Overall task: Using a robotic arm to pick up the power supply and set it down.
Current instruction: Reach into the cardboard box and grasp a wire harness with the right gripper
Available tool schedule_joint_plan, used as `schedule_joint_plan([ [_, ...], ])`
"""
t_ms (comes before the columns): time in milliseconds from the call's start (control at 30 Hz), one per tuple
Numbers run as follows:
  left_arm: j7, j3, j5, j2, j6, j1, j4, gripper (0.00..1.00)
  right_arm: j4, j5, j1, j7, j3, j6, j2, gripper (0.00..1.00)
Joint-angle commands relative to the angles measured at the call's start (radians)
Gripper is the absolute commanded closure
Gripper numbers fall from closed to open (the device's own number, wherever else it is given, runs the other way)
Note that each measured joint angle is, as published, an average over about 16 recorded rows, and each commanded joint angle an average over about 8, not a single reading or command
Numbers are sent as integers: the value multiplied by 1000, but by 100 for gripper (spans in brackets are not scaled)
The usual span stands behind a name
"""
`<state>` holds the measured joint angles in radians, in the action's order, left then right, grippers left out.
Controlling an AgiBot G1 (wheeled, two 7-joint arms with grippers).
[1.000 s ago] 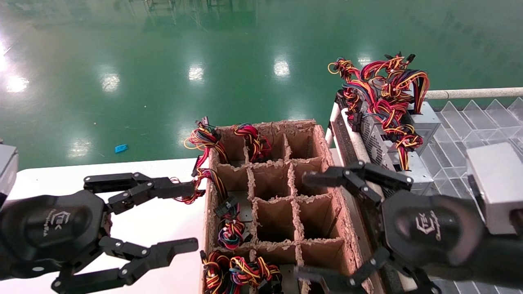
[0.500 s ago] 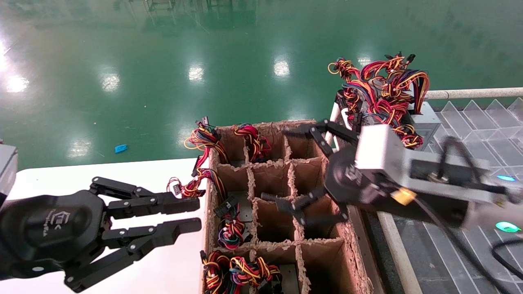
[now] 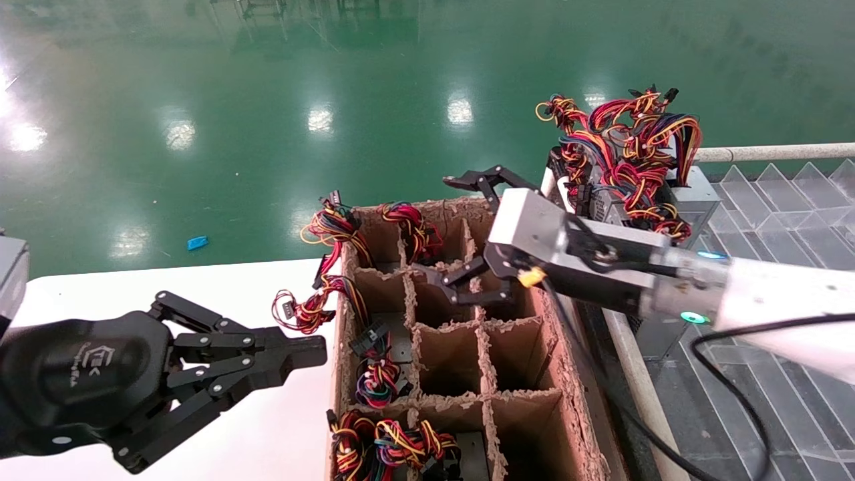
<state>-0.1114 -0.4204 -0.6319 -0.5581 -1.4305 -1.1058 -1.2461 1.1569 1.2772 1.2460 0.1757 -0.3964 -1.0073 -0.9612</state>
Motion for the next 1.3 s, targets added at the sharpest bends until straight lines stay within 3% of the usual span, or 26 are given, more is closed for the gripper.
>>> schedule_joint_plan([
  [33,0,0,0,0,0,0,0,100,-35,22,10,19,-9,21,-27,0],
  [500,0,0,0,0,0,0,0,100,-296,56,88,159,-24,86,-174,1],
  [567,0,0,0,0,0,0,0,100,-327,55,95,177,-23,91,-190,15],
  [767,0,0,0,0,0,0,0,100,-429,49,116,240,-19,111,-244,87],
  [833,0,0,0,0,0,0,0,100,-464,46,124,264,-16,119,-262,99],
  [1300,0,0,0,0,0,0,0,100,-642,10,157,427,15,151,-342,100],
])
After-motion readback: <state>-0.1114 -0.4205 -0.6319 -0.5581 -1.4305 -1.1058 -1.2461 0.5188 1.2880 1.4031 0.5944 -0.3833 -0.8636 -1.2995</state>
